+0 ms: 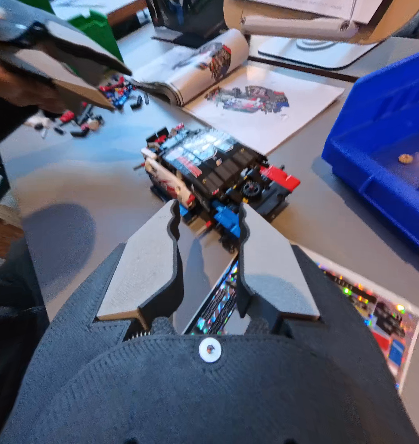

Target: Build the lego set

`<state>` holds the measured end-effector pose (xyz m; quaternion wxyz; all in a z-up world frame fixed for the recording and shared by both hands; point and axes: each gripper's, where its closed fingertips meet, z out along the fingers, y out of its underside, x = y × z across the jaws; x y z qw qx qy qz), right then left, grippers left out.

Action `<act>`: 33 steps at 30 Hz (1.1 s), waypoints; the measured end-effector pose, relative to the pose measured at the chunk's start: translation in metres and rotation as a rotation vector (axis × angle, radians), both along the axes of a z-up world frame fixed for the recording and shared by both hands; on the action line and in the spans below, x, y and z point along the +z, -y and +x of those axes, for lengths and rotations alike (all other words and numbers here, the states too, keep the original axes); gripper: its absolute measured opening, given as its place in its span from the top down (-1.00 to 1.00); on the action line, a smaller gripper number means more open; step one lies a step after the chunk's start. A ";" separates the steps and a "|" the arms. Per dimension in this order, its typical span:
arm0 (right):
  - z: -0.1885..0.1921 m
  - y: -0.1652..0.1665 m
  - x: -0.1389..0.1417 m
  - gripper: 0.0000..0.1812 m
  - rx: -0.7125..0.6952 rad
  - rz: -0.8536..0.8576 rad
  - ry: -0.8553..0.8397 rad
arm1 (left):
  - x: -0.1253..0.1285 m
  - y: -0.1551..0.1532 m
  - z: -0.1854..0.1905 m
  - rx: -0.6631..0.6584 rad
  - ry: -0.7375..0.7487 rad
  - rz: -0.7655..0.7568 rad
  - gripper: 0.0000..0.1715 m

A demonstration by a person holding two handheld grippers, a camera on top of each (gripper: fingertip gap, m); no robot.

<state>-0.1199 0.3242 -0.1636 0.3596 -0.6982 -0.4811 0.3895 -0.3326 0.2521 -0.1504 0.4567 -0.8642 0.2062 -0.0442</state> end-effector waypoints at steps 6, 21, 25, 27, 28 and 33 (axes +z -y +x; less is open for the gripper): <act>-0.019 -0.041 0.010 0.40 0.020 0.043 0.005 | -0.030 -0.098 -0.042 0.061 -0.045 -0.249 -0.07; 0.023 -0.059 0.021 0.47 -0.070 0.125 -0.066 | -0.034 -0.034 -0.037 0.093 0.125 -0.219 0.09; 0.042 -0.050 0.020 0.48 -0.126 0.136 -0.081 | -0.035 -0.008 -0.019 0.117 0.181 -0.211 0.14; 0.051 -0.045 0.018 0.48 -0.148 0.142 -0.078 | -0.035 0.004 -0.009 0.127 0.184 -0.195 0.16; 0.054 -0.041 0.017 0.48 -0.154 0.143 -0.075 | -0.037 0.009 -0.004 0.132 0.180 -0.191 0.17; 0.068 -0.022 0.013 0.44 -0.179 0.130 -0.057 | -0.046 0.037 0.016 0.146 0.152 -0.174 0.17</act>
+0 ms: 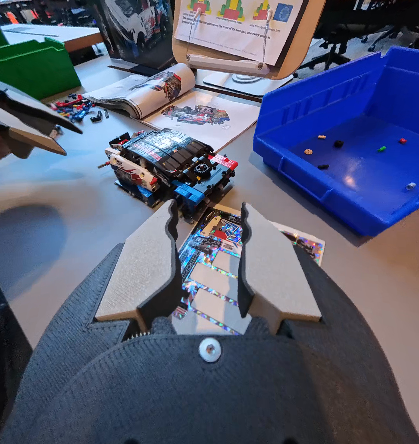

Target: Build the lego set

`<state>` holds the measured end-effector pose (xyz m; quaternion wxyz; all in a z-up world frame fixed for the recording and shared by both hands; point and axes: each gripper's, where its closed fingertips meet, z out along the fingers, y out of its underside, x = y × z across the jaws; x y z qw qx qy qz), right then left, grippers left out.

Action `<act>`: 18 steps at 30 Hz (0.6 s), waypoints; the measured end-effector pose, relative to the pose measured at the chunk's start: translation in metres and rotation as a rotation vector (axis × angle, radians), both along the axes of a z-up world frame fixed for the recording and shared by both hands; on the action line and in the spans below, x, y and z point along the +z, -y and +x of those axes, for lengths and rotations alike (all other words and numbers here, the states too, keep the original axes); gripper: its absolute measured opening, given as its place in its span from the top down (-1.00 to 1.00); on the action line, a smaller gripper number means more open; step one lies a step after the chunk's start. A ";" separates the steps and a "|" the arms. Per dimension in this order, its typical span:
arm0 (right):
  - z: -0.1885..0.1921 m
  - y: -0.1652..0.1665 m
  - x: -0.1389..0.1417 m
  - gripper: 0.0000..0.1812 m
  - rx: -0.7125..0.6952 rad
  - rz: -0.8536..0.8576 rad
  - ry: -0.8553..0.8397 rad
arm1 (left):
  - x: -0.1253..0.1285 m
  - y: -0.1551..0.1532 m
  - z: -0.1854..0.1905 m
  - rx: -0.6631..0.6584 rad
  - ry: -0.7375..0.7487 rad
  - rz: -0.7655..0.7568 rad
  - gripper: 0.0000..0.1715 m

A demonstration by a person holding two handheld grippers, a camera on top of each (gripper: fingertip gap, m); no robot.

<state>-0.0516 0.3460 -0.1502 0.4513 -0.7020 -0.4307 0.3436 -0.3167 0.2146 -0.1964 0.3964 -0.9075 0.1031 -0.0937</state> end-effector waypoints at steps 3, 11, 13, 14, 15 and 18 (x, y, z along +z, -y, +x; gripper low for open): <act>0.008 0.007 -0.001 0.45 -0.029 0.006 0.006 | -0.007 0.016 0.007 0.019 0.003 0.000 0.20; 0.025 0.004 -0.025 0.48 -0.112 -0.036 0.032 | -0.033 0.045 0.009 0.043 -0.009 -0.018 0.20; 0.028 0.000 -0.027 0.50 -0.132 -0.056 0.021 | -0.038 0.047 0.008 0.040 -0.025 -0.018 0.20; 0.030 -0.002 -0.028 0.50 -0.142 -0.065 0.011 | -0.040 0.047 0.008 0.037 -0.028 -0.020 0.20; 0.031 -0.005 -0.028 0.51 -0.149 -0.078 -0.001 | -0.042 0.047 0.009 0.031 -0.025 -0.023 0.20; 0.033 -0.009 -0.028 0.51 -0.156 -0.130 -0.044 | -0.045 0.046 0.011 0.018 -0.015 -0.019 0.20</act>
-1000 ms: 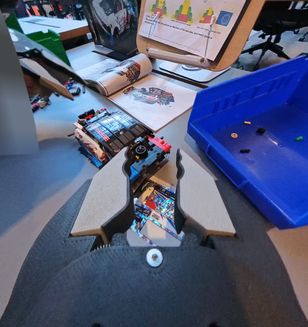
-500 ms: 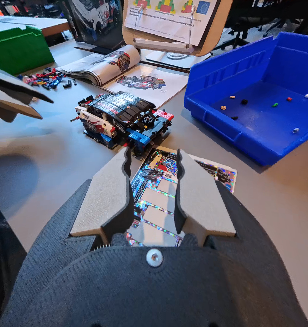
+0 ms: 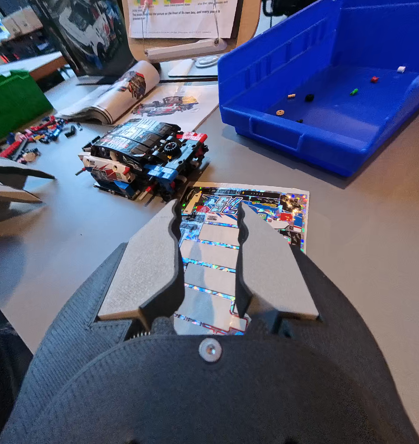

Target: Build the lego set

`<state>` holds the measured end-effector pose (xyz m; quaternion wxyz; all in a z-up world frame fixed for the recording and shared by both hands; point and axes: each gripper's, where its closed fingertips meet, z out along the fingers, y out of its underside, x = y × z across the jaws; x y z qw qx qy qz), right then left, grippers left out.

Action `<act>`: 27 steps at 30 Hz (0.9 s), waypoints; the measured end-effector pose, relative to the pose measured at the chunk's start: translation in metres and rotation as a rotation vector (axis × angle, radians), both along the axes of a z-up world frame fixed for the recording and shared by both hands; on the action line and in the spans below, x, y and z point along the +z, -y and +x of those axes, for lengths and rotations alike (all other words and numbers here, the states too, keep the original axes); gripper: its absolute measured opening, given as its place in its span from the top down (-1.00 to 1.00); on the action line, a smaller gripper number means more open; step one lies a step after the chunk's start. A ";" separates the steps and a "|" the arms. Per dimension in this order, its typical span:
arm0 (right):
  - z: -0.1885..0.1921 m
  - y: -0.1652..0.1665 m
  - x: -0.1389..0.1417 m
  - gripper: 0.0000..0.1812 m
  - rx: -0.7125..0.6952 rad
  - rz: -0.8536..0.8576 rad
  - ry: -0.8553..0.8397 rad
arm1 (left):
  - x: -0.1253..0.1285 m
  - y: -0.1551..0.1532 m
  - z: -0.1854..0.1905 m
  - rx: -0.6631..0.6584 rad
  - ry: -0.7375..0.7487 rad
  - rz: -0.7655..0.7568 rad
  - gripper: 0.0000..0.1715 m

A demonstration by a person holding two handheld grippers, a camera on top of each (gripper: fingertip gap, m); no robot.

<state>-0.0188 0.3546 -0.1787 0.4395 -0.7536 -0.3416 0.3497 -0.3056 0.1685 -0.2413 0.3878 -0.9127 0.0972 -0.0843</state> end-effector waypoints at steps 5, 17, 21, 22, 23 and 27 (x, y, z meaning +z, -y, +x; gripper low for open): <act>0.005 -0.007 -0.008 0.52 -0.017 -0.029 -0.023 | 0.001 -0.001 0.002 -0.021 0.026 0.003 0.20; 0.022 -0.026 -0.016 0.51 -0.055 -0.033 0.028 | 0.002 -0.008 0.005 -0.047 0.044 0.005 0.25; 0.023 -0.020 -0.021 0.51 -0.036 -0.038 0.073 | 0.002 -0.012 0.009 -0.070 0.044 0.005 0.25; 0.024 -0.017 -0.023 0.51 -0.032 -0.043 0.093 | 0.002 -0.012 0.010 -0.075 0.047 0.005 0.25; 0.026 -0.014 -0.025 0.52 -0.025 -0.046 0.111 | 0.002 -0.014 0.010 -0.079 0.049 0.005 0.26; 0.043 0.002 -0.031 0.57 -0.006 -0.044 0.222 | 0.002 -0.015 0.016 -0.113 0.036 0.005 0.27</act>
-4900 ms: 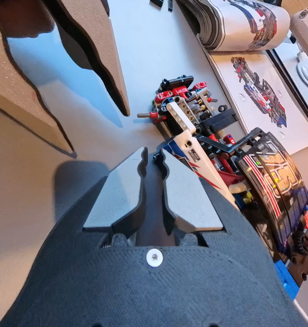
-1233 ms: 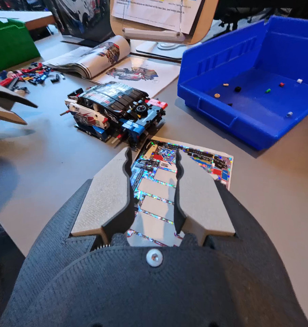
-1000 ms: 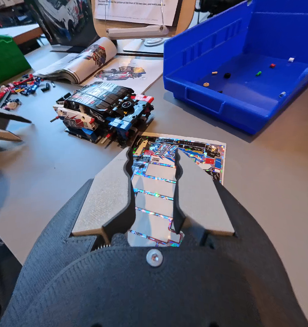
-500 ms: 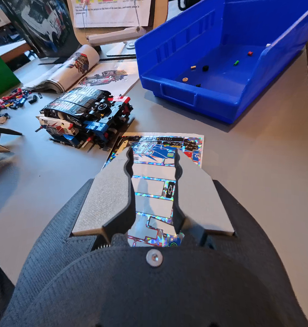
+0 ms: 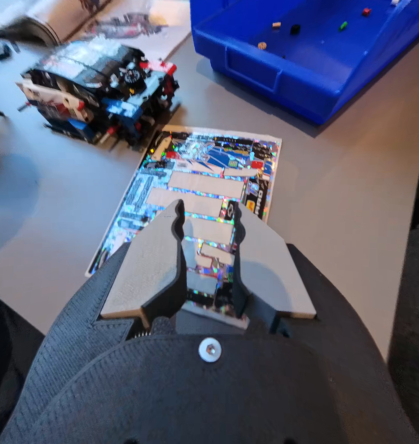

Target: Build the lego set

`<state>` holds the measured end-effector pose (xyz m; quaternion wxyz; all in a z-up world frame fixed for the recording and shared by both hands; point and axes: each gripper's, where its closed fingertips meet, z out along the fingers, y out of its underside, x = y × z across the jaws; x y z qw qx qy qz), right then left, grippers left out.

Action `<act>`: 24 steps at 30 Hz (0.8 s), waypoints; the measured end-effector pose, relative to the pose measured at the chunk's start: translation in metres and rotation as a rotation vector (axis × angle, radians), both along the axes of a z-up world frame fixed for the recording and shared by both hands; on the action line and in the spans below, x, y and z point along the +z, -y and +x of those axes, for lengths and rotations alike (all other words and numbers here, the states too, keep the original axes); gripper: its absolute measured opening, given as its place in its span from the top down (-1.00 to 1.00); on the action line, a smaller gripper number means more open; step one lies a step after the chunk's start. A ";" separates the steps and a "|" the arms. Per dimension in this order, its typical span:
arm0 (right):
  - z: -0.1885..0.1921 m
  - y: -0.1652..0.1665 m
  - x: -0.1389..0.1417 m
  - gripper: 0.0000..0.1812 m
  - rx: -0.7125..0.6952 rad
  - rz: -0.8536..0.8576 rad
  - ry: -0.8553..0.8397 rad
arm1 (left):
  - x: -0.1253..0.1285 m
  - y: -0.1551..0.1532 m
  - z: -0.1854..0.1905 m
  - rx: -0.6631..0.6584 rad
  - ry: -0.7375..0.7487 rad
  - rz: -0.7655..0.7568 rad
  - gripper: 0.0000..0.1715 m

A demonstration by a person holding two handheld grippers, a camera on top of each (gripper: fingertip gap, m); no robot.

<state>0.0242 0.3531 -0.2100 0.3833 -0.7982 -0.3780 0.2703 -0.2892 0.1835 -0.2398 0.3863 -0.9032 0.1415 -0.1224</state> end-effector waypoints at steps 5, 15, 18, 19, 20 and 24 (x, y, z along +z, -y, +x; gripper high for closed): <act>0.023 0.022 -0.003 0.62 0.006 -0.010 0.073 | 0.000 0.002 0.020 -0.082 -0.055 0.020 0.27; 0.051 0.037 0.002 0.62 -0.068 0.046 0.088 | 0.001 0.002 0.156 -0.379 -0.010 0.023 0.29; 0.042 0.051 0.014 0.62 -0.035 -0.033 -0.088 | -0.002 -0.005 0.196 -0.477 -0.066 0.040 0.28; 0.036 0.057 0.014 0.62 -0.004 -0.054 -0.121 | -0.002 -0.010 0.207 -0.499 -0.075 0.049 0.27; 0.031 0.061 0.010 0.62 0.018 -0.063 -0.114 | -0.001 -0.016 0.217 -0.512 -0.076 0.058 0.27; 0.026 0.055 -0.019 0.65 0.016 -0.018 0.089 | 0.001 -0.040 0.241 -0.496 -0.035 0.047 0.26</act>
